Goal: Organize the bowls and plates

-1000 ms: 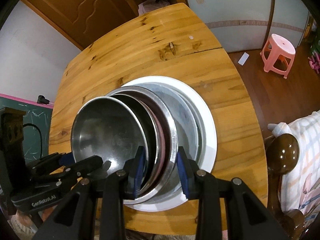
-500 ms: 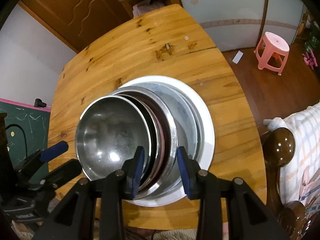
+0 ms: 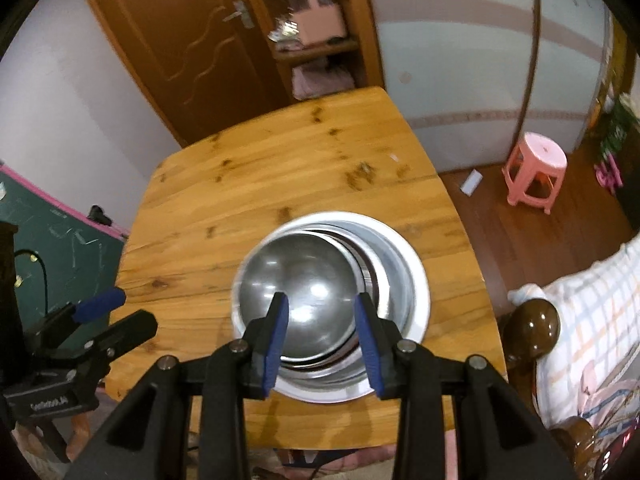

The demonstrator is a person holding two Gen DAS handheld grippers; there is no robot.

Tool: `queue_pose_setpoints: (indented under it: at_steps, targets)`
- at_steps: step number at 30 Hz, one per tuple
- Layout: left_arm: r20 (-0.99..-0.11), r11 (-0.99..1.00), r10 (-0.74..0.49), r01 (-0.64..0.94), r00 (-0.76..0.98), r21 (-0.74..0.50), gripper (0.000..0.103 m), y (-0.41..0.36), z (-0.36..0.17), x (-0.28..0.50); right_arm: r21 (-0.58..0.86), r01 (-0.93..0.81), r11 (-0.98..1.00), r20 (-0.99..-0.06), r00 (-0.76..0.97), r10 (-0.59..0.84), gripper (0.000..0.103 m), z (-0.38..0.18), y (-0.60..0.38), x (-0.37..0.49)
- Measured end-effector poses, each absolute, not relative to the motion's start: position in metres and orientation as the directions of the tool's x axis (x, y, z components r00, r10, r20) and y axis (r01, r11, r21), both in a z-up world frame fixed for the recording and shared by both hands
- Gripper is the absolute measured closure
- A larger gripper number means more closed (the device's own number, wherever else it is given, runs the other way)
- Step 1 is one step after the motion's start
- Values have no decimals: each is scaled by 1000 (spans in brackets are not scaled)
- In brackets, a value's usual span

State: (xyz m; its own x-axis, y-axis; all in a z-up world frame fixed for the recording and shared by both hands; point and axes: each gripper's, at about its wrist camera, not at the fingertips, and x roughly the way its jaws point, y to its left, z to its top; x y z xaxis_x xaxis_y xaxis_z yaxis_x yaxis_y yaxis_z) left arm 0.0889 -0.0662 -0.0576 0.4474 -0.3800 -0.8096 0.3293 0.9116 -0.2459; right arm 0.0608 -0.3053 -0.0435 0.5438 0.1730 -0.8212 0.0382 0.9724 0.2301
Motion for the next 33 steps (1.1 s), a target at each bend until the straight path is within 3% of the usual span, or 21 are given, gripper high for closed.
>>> queue_pose_setpoints:
  at_steps: [8,14,18,22,33]
  targets:
    - [-767,929,-361,275,530,-248,15,-33,-28,73,209,-48,977,-780,595,196,69,-14,-271,46]
    - [-727,961,-270,223,631,-164,15,-15,-5,58,176,-92,980,-738,646,193,68,10,-250,38]
    - [-684,979,-201,169,701,-114,4,-3,11,47,159,-118,980,-717,669,197,68,22,-236,33]
    - [-650,990,-141,105,747,-95,1,7,21,41,127,-118,985,-684,709,173,47,33,-224,31]
    - [-658,996,-48,-12,751,-87,1,27,29,35,117,-151,982,-677,711,190,46,35,-205,31]
